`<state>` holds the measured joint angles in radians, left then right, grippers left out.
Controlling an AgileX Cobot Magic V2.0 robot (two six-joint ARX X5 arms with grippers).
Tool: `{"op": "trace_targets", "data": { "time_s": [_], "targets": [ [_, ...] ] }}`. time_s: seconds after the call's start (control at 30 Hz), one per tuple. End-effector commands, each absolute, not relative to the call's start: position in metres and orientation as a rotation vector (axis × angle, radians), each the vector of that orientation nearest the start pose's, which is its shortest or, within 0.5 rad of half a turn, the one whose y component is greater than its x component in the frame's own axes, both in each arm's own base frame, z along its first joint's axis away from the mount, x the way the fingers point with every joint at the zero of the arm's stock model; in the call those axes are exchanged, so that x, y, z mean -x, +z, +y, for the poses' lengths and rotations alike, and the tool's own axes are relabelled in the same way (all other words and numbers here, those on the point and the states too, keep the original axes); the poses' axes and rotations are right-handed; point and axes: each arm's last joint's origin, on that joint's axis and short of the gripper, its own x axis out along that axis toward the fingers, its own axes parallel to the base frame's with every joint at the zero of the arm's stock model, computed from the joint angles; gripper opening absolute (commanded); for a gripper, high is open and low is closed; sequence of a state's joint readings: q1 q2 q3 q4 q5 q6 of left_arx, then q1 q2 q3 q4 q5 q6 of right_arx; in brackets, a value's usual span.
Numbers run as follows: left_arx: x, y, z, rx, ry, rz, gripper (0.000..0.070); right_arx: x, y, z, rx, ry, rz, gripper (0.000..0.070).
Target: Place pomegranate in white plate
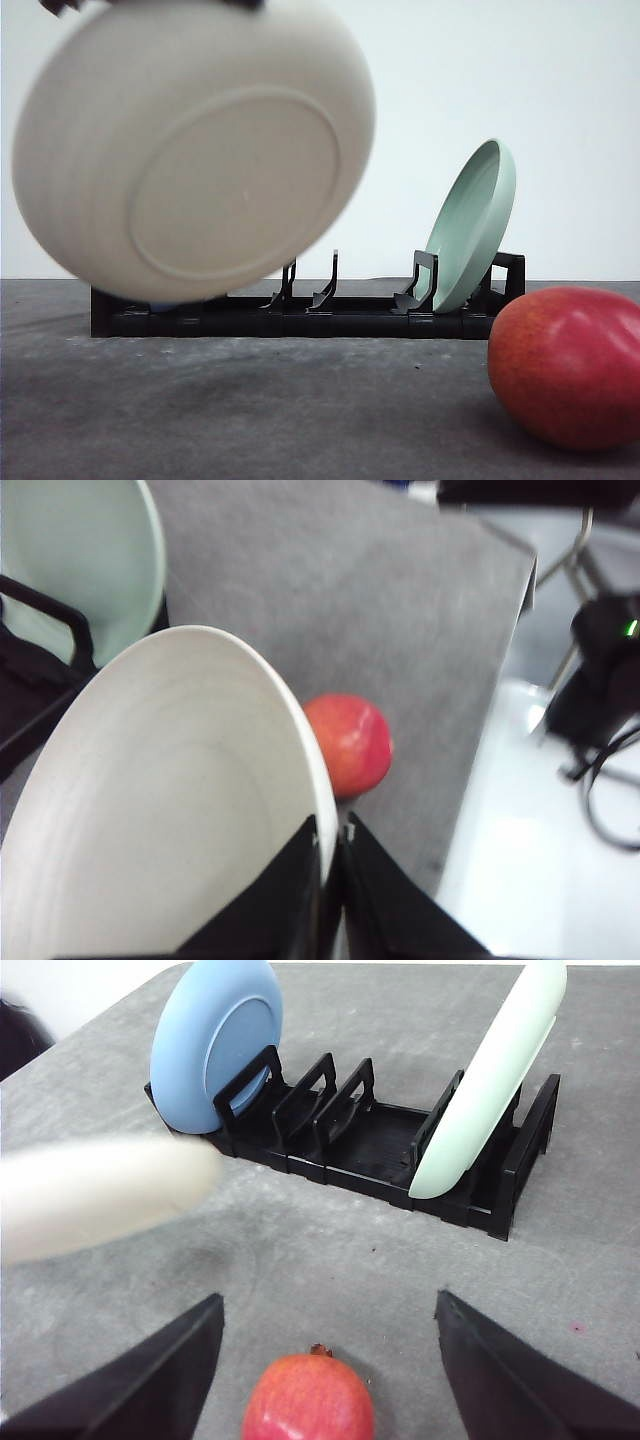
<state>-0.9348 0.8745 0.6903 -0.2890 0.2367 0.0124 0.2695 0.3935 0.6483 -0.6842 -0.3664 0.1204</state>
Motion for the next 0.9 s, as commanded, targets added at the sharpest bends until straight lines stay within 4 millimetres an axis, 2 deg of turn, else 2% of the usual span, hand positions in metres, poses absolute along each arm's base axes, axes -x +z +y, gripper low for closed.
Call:
{"op": "trace_targets", "data": {
  "time_s": [0.0, 0.43, 0.77, 0.87],
  "targets": [
    [-0.107, 0.274, -0.163, -0.271, -1.155, 0.427, 0.0009, -0.077, 0.292, 0.033, -0.137, 0.608, 0.446, 0.0425],
    [-0.106, 0.223, -0.207, -0.611, -1.104, 0.546, 0.0010, -0.078, 0.292, 0.033, -0.137, 0.607, 0.446, 0.0424],
    [-0.104, 0.192, -0.227, -0.738, -1.035, 0.624, 0.0010, -0.078, 0.292, 0.033, -0.136, 0.607, 0.446, 0.0425],
    [-0.105, 0.187, -0.228, -0.707, -1.013, 0.669, 0.0071, -0.078, 0.292, 0.033, -0.136, 0.607, 0.446, 0.0424]
  ]
}}
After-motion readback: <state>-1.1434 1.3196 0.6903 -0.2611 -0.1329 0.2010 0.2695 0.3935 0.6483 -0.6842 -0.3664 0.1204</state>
